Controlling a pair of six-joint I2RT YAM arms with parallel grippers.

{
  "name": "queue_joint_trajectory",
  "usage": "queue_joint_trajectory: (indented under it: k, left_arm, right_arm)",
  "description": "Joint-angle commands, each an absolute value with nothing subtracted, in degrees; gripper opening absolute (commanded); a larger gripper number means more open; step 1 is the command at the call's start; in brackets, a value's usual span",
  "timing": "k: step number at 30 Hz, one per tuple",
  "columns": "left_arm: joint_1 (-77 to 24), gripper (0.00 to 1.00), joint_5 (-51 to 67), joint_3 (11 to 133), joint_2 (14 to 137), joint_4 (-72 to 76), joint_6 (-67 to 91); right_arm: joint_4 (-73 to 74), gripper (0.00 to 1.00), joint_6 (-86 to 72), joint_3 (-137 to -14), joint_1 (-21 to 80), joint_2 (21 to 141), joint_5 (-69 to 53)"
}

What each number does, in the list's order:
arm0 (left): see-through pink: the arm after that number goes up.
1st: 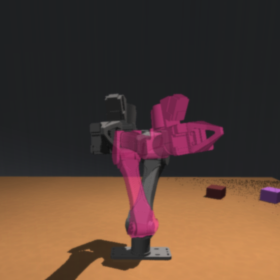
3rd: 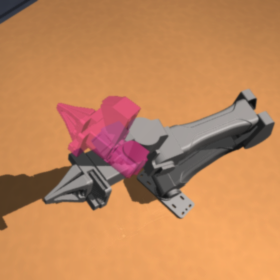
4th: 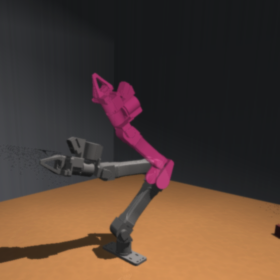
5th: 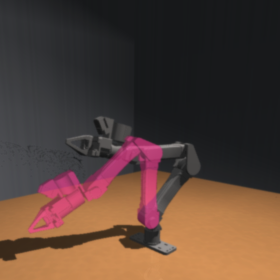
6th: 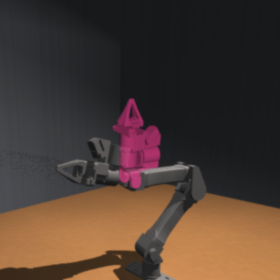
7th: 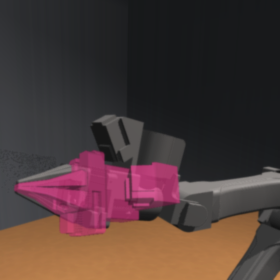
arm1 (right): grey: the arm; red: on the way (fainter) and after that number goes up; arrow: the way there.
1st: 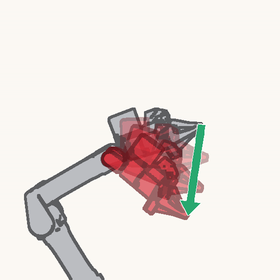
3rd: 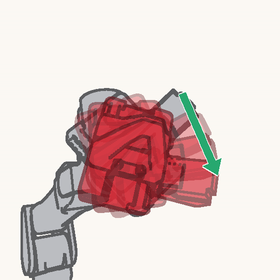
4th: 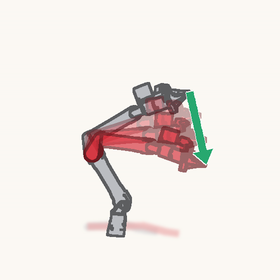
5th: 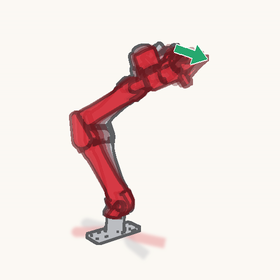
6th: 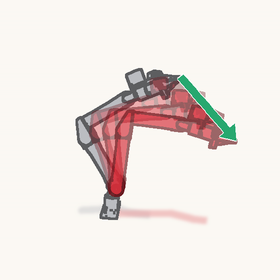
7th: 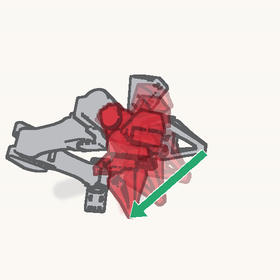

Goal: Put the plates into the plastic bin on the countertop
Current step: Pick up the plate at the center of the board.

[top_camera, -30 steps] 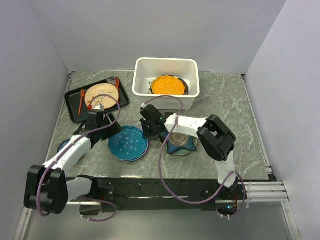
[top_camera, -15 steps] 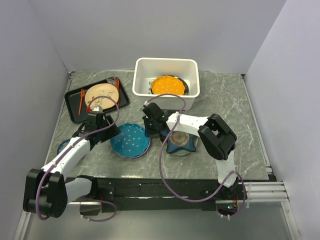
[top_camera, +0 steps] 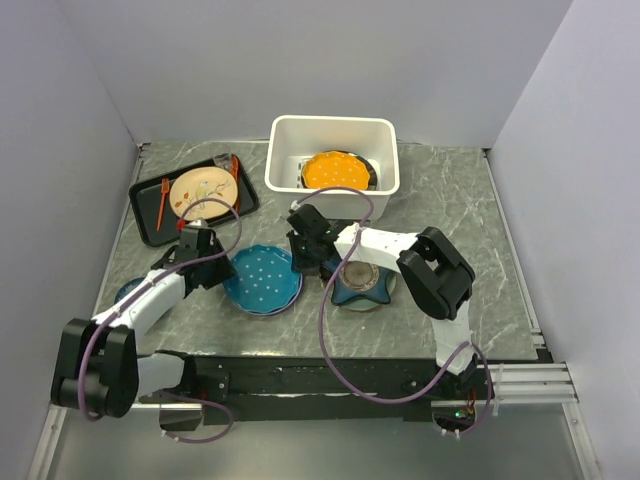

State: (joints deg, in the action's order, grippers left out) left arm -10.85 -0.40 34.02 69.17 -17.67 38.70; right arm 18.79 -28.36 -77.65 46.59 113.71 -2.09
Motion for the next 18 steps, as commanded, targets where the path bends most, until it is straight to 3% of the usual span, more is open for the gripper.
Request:
queue_joint_trajectory:
  k: [1,3,5,11,13,18]
  left_arm:
    - [-10.6,0.31,2.4,33.3,71.2,-14.9,38.1]
    - [-10.6,0.20,2.5,33.4,70.9,-14.7,38.1]
    - [-10.7,0.03,2.1,33.7,70.0,-15.0,38.2]
    - [-10.6,0.01,0.2,34.8,67.1,-17.4,38.8]
    - [-10.6,0.01,0.2,35.0,67.0,-17.7,38.8]
    - [-10.6,0.01,0.2,35.3,66.3,-18.0,38.9]
  right_arm:
    - [22.0,0.05,-25.4,-76.6,44.8,112.2,6.4]
    - [21.9,0.05,-25.5,-76.6,44.8,112.1,6.3]
    - [22.1,0.05,-25.5,-76.6,44.9,112.3,6.5]
    - [22.2,0.10,-25.4,-77.1,44.8,112.5,6.0]
    - [22.2,0.18,-25.4,-77.2,44.9,112.5,5.6]
    - [21.4,0.57,-25.4,-75.8,44.8,110.8,5.4]
